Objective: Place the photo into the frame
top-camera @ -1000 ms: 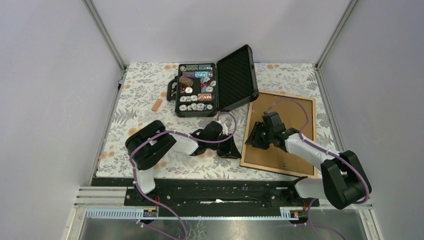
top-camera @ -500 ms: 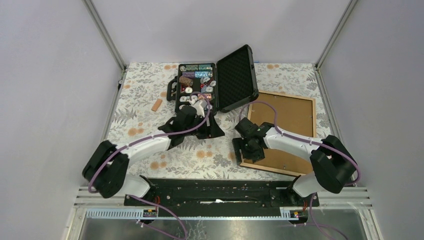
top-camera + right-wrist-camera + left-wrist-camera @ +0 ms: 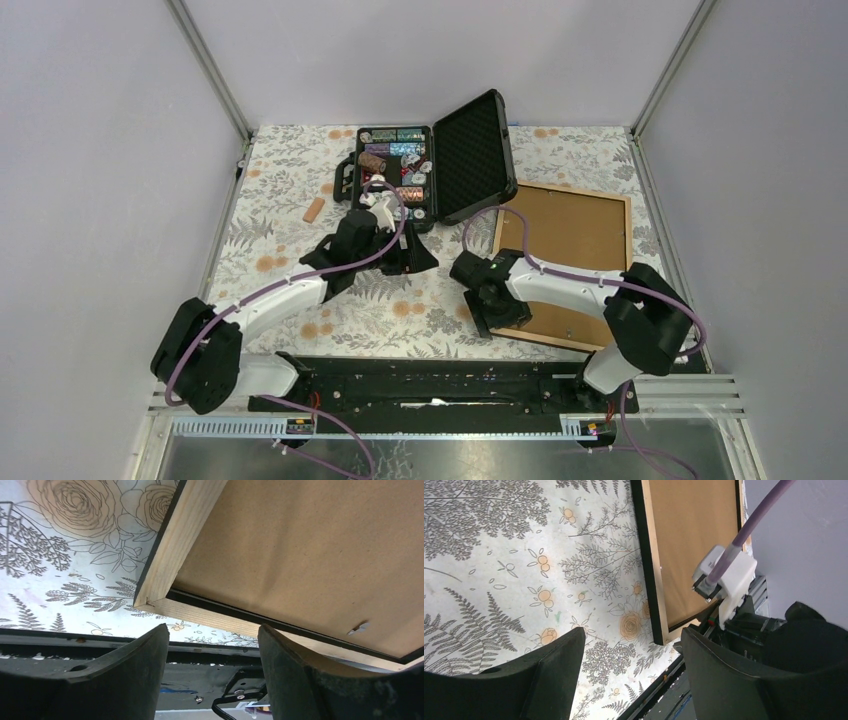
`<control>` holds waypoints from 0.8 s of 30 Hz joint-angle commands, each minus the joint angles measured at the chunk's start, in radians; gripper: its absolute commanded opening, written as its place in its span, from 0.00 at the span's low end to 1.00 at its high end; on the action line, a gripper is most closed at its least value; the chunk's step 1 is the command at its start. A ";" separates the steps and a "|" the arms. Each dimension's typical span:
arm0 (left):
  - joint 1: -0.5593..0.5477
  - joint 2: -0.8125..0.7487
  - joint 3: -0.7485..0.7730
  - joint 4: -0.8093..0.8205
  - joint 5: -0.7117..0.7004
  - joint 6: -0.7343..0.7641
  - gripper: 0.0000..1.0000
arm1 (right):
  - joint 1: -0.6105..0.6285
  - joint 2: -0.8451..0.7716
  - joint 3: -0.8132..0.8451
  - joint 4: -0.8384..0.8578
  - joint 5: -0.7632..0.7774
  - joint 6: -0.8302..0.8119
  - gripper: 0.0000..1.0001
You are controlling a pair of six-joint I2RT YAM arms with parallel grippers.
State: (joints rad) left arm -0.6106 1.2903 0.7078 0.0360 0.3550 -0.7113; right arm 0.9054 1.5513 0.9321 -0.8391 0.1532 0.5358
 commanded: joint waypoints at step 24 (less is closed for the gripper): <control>0.015 -0.056 0.001 -0.002 0.007 -0.037 0.75 | 0.031 0.162 -0.011 0.396 0.218 -0.023 0.42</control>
State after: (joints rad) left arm -0.5983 1.2274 0.6762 0.0227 0.3622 -0.7368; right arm 0.9527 1.6169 0.9241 -0.7376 0.3603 0.4931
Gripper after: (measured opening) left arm 0.750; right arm 0.424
